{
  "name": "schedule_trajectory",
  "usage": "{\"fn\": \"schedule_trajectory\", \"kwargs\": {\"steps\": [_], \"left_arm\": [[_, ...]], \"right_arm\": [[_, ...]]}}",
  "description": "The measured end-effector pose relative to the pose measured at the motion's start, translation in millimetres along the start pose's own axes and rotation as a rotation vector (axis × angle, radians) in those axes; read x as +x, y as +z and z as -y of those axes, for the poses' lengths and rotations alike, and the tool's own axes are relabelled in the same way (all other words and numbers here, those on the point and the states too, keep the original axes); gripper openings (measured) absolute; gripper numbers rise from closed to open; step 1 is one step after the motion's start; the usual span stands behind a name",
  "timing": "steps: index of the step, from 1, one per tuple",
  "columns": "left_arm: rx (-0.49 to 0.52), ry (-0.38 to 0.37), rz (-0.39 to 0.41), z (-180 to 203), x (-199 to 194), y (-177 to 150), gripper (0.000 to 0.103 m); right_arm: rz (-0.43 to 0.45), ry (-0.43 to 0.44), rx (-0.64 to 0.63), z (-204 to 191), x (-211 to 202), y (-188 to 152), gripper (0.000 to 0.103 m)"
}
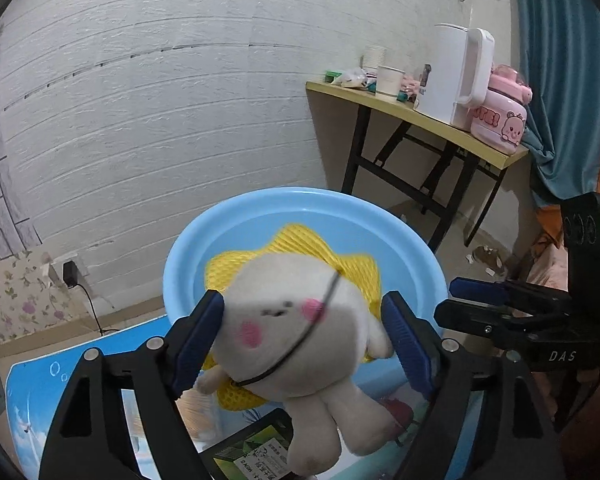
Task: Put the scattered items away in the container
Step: 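Carry the white plush toy over the basin and open the left tool, then grasp the beige plush doll with the left tool while the right tool grasps the glass bottle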
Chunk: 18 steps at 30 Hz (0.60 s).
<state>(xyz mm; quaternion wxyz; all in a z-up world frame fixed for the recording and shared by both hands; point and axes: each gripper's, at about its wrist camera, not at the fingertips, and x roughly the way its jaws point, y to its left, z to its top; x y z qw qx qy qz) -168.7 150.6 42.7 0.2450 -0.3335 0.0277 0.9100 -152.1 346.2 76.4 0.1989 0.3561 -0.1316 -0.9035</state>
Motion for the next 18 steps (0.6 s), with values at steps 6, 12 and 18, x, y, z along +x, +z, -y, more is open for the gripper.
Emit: {"fn": "schedule_trajectory", "kwargs": {"steps": [6,12,18], "left_arm": [[0.013,-0.034,0.007,3.7,-12.1,-4.3,0.083],[0.006,-0.034,0.031,0.8,-34.8,-15.2,0.09],[-0.005,-0.019,0.045,-11.5,-65.5,-40.3,0.091]], "right_arm": [[0.0,-0.012,-0.01,-5.2,-6.1,-3.0,0.066],[-0.01,-0.035,-0.002,-16.7,-18.4,-13.2,0.066],[-0.055,-0.052,-0.023,-41.6,-21.3,-31.8,0.066]]}}
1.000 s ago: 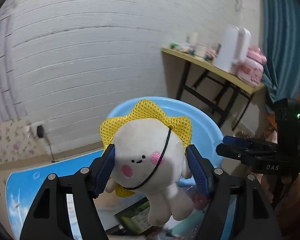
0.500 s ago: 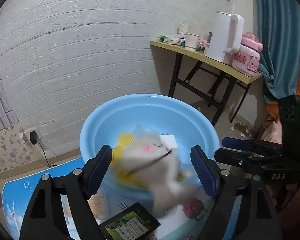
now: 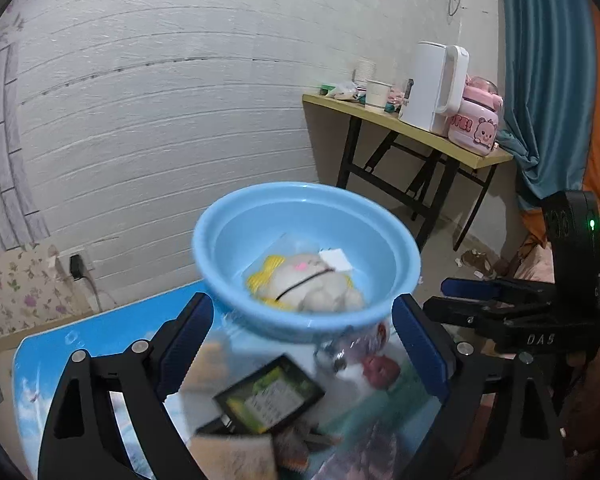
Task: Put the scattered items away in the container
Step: 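Grasp the beige plush doll with the left tool while the right tool grasps the glass bottle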
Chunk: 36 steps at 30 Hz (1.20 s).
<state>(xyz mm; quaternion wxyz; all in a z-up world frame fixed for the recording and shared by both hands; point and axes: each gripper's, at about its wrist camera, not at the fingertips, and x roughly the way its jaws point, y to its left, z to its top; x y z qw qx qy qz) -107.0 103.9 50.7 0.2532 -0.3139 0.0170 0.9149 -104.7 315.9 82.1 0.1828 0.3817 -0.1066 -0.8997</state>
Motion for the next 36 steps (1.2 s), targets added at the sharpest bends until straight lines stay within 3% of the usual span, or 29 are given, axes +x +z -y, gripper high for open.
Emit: {"fn": "schedule_trajectory", "kwargs": {"steps": [10,17,23,36], "left_arm": [[-0.033,0.012,-0.006,-19.7,-56.9,-57.0,0.093],[-0.102,-0.024,-0.041,-24.1,-81.9,-104.8,0.094],[-0.089,-0.029,-0.095,-19.2,-84.0,-138.1,0.095],[-0.088,-0.03,-0.192,-13.5,-54.9,-163.9,0.095]], "right_arm": [[-0.077,0.028,-0.023,-42.6,-5.9,-38.9,0.066],[-0.126,0.03,-0.067,-60.9,-4.6,-58.2,0.066],[-0.136,0.023,-0.061,-59.3,-8.1,-62.6,0.066],[-0.14,-0.031,-0.016,-35.9,5.2,-58.5,0.066]]}}
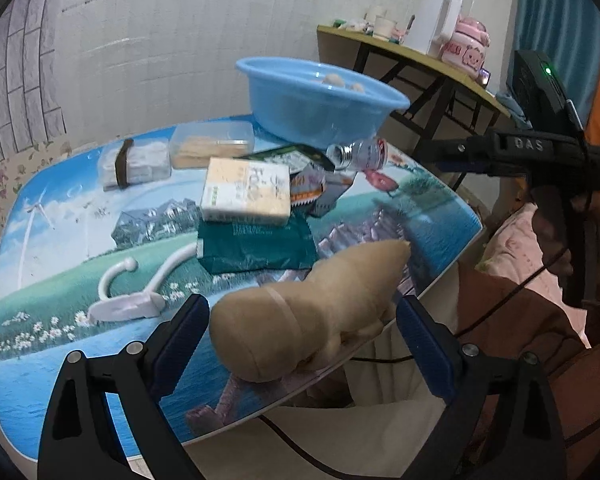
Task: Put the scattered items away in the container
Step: 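Grasp the beige plush doll with the left tool while the right tool grasps the glass bottle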
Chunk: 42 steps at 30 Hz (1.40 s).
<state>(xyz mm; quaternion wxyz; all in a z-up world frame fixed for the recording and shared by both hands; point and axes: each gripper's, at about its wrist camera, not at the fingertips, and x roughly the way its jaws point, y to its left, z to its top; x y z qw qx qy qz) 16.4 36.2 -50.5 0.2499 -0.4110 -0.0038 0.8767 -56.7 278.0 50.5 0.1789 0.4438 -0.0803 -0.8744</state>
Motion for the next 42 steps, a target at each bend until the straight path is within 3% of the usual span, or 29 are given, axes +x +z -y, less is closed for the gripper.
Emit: {"fn": "schedule_trajectory", "kwargs": {"steps": [4,8,9,18,22,30,34,42], "left_arm": [[0.02,0.008,-0.022,2.9,8.5,-2.2,0.095],[0.053,0.003,-0.029,8.5,11.1,-2.7,0.091],[0.061,-0.003,-0.032,9.0,11.2,-3.0,0.087],[0.061,-0.036,-0.014,2.2,5.1,-0.9,0.08],[0.044,-0.052,0.003,-2.8,0.1,1.6,0.06],[0.067,-0.049,-0.005,-0.6,7.1,2.3,0.061],[0.073,-0.04,-0.001,1.5,9.9,2.8,0.06],[0.082,-0.003,0.035,10.7,2.6,8.6,0.059]], "right_arm": [[0.002,-0.041,0.026,7.5,14.3,10.9,0.066],[-0.001,-0.085,0.036,7.6,33.9,20.3,0.099],[-0.002,-0.091,0.03,6.2,38.8,22.2,0.101],[-0.047,-0.158,0.0,0.2,78.6,41.1,0.101],[-0.043,-0.208,-0.037,-3.5,87.1,46.2,0.101],[-0.056,-0.24,-0.056,-0.7,103.7,55.5,0.1],[-0.062,-0.24,-0.055,1.9,104.8,57.2,0.085],[-0.064,-0.204,-0.072,-1.3,90.2,50.9,0.084]]}}
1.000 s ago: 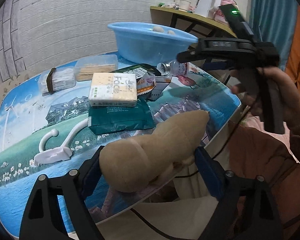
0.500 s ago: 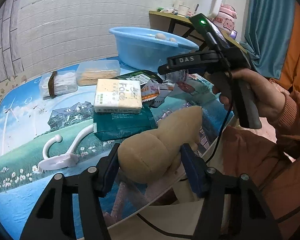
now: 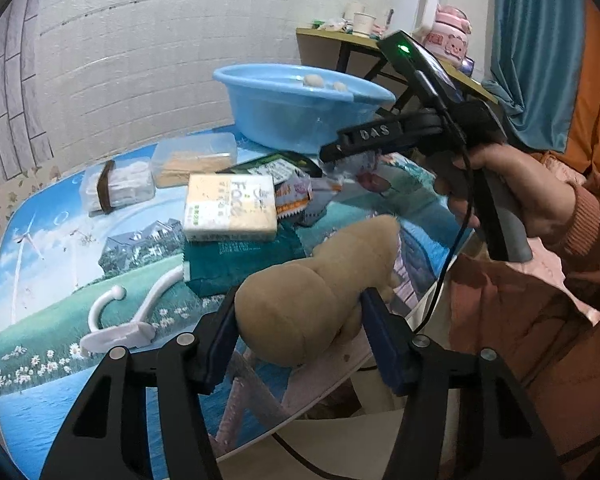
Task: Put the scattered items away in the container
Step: 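Grasp the beige plush doll with the left tool while the right tool grasps the glass bottle, then carry the beige doll with the left tool while the right tool carries the bottle over the basin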
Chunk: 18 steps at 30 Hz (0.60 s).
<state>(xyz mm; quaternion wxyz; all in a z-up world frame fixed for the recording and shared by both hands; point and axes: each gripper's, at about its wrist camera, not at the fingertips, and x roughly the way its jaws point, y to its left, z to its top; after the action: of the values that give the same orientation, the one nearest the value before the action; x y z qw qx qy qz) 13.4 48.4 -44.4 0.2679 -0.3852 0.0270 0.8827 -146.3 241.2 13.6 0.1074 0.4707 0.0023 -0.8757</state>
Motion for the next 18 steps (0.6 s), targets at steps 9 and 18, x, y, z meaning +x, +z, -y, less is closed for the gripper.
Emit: {"fn": "schedule_trajectory", "kwargs": {"steps": [9,18], "left_arm": [[-0.069,0.007,0.074,-9.1,-22.0,10.7,0.059],[-0.092,0.045,0.128,-15.9,-37.3,33.0,0.059]], "right_arm": [[0.021,0.014,-0.019,-3.3,-31.3,-2.0,0.084],[0.083,0.094,0.009,-6.1,-60.9,-6.6,0.084]]}}
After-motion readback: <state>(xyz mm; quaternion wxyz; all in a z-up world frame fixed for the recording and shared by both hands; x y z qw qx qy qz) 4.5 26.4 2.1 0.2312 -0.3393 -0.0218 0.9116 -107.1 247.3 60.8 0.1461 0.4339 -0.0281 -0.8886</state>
